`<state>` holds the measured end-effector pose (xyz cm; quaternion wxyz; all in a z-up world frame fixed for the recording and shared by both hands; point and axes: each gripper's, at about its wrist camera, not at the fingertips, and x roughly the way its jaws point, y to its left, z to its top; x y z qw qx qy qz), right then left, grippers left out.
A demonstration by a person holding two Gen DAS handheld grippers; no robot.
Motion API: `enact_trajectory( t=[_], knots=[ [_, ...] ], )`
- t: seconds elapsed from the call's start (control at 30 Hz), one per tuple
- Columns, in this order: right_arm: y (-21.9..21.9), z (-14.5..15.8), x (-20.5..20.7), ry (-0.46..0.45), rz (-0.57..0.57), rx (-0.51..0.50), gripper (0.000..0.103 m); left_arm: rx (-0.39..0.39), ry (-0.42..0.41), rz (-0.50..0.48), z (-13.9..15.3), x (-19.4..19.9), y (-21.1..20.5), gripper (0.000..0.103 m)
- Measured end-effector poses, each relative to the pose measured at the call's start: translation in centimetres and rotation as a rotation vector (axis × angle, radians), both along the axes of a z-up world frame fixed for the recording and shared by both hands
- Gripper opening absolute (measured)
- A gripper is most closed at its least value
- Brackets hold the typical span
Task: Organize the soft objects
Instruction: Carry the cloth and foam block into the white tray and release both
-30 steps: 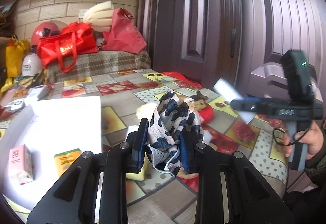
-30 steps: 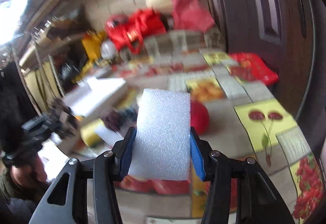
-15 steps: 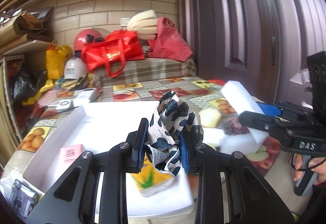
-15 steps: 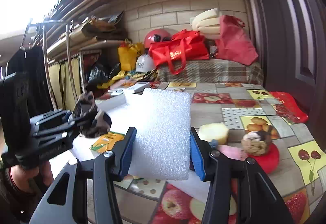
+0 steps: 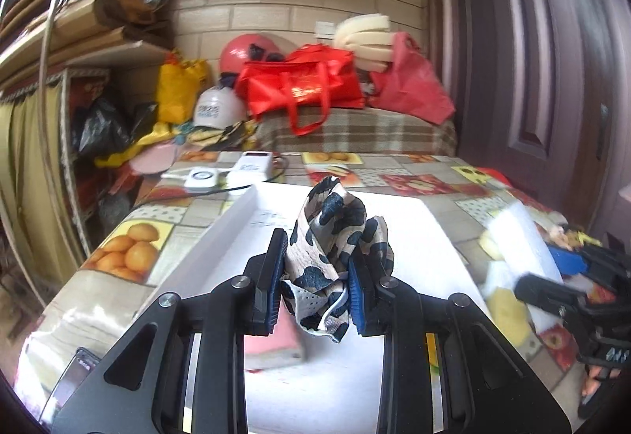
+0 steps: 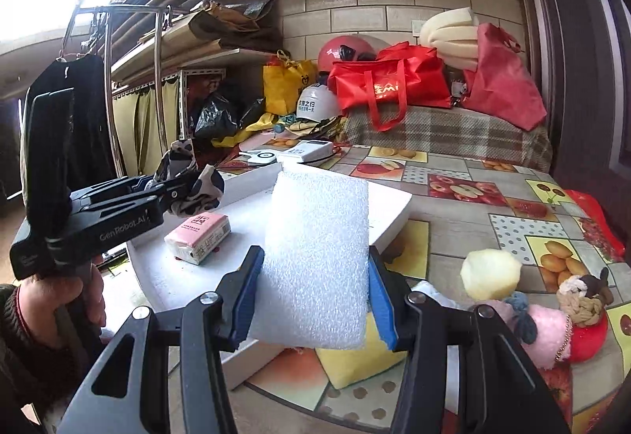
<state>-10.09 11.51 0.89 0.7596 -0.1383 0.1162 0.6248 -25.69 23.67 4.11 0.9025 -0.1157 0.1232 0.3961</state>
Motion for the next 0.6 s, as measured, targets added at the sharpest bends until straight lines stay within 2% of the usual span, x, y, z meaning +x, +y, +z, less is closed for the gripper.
enact_trajectory(
  t=[0.1, 0.17, 0.37, 0.43, 0.5, 0.53, 0.57, 0.6],
  knots=[
    [1.0, -0.1, -1.3, -0.037, 0.029, -0.007, 0.05, -0.078, -0.031, 0.023, -0.4, -0.8, 1.9, 0.027],
    [1.7, -0.1, -1.7, -0.048, 0.041, -0.013, 0.05, -0.09, -0.017, 0.016, -0.5, -0.5, 2.2, 0.027],
    [4.9, -0.1, -1.1, -0.01, 0.029, -0.038, 0.05, -0.02, 0.06, 0.004, -0.4, 1.2, 0.8, 0.027],
    [5.8, -0.1, -1.2, -0.015, 0.022, -0.04, 0.051, -0.019, 0.066, 0.01, -0.4, 1.3, 0.9, 0.028],
    [6.7, -0.2, -1.4, -0.026, 0.018, -0.049, 0.052, -0.012, 0.054, 0.058, -0.3, 1.0, 1.0, 0.031],
    [7.1, -0.3, -1.5, -0.03, 0.014, -0.062, 0.055, -0.004, 0.045, 0.093, -0.2, 0.8, 1.0, 0.039],
    [7.4, -0.4, -1.6, -0.035, 0.004, -0.072, 0.068, 0.001, 0.035, 0.121, -0.2, 0.6, 1.1, 0.061],
    [7.5, -0.5, -1.6, -0.04, -0.007, -0.078, 0.078, 0.0, 0.028, 0.134, -0.2, 0.4, 1.2, 0.078]
  ],
)
